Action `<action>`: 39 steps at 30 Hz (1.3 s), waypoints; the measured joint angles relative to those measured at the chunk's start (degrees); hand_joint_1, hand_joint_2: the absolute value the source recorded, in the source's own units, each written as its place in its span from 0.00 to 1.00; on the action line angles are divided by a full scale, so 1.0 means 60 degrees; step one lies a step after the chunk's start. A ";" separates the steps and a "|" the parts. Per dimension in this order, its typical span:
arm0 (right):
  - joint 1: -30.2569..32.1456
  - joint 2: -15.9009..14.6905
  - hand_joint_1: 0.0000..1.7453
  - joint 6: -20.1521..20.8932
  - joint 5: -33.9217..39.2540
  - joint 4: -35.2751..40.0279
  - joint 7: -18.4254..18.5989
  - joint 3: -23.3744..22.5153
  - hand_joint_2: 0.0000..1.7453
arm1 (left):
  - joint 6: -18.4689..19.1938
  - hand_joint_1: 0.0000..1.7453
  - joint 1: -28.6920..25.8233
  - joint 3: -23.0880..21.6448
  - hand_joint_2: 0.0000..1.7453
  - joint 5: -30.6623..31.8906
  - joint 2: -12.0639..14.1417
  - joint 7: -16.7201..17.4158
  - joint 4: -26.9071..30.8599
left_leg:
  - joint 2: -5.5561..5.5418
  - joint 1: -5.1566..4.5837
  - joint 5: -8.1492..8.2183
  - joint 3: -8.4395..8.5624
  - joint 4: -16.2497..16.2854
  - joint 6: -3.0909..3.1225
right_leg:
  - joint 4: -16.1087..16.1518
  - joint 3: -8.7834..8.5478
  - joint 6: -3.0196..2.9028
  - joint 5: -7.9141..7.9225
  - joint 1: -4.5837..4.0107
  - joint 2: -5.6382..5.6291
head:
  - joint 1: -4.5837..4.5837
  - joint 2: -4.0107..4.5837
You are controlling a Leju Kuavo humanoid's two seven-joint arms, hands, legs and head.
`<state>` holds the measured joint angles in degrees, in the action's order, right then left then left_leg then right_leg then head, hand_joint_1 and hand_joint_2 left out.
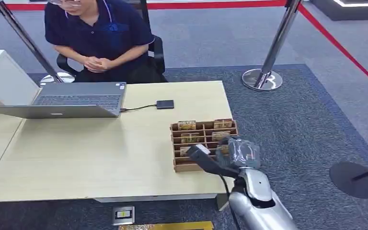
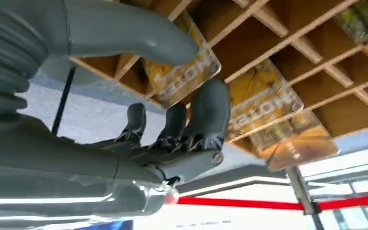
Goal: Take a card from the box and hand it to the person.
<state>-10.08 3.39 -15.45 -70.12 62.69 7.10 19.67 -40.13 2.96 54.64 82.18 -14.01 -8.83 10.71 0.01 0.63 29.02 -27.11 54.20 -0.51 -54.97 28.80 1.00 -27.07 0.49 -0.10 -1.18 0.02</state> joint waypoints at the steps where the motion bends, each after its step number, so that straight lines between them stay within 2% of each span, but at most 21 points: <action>1: 0.0010 0.0000 0.54 0.0000 0.0000 0.0022 0.0000 0.0000 1.00 | 0.0000 0.00 0.0000 0.0000 0.00 -0.0004 0.0000 0.0000 0.0000 | 0.0000 0.0000 0.0000 -0.0001 0.0000 0.0000 | 0.0000 0.0001 0.0000 0.0000 0.0000 0.0000 | 0.0000 0.0000; 14: 0.0062 0.0007 0.55 0.0069 0.0026 0.0113 -0.0037 -0.0007 1.00 | 0.0000 0.00 -0.0002 -0.0004 0.00 -0.0044 0.0000 0.0007 0.0000 | 0.0000 0.0000 0.0000 -0.0003 0.0000 0.0000 | 0.0000 0.0001 0.0000 0.0000 0.0000 0.0000 | 0.0000 0.0000; 27: -0.0199 0.0062 0.52 -0.0412 -0.0139 0.0054 -0.0164 -0.0069 1.00 | 0.0000 0.00 -0.0002 -0.0011 0.00 -0.0044 0.0000 -0.0004 0.0000 | 0.0000 0.0000 0.0000 -0.0004 0.0000 0.0000 | 0.0000 0.0001 0.0000 0.0000 0.0000 0.0000 | 0.0000 0.0000; 39: -0.0333 0.0168 0.54 -0.0379 -0.0379 -0.0219 -0.0069 -0.0084 1.00 | 0.0000 0.00 -0.0009 -0.0007 0.00 -0.0208 0.0000 -0.0004 0.0000 | 0.0000 0.0000 0.0000 -0.0006 0.0000 0.0000 | 0.0000 0.0002 0.0000 0.0000 0.0000 0.0000 | 0.0004 0.0000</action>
<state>-12.08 4.39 -17.73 -72.39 61.37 6.69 19.17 -40.13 2.91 54.60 80.94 -14.01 -8.85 10.71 0.01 0.63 29.02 -27.15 54.20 -0.51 -54.97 28.81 1.00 -27.07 0.49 -0.10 -1.16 0.02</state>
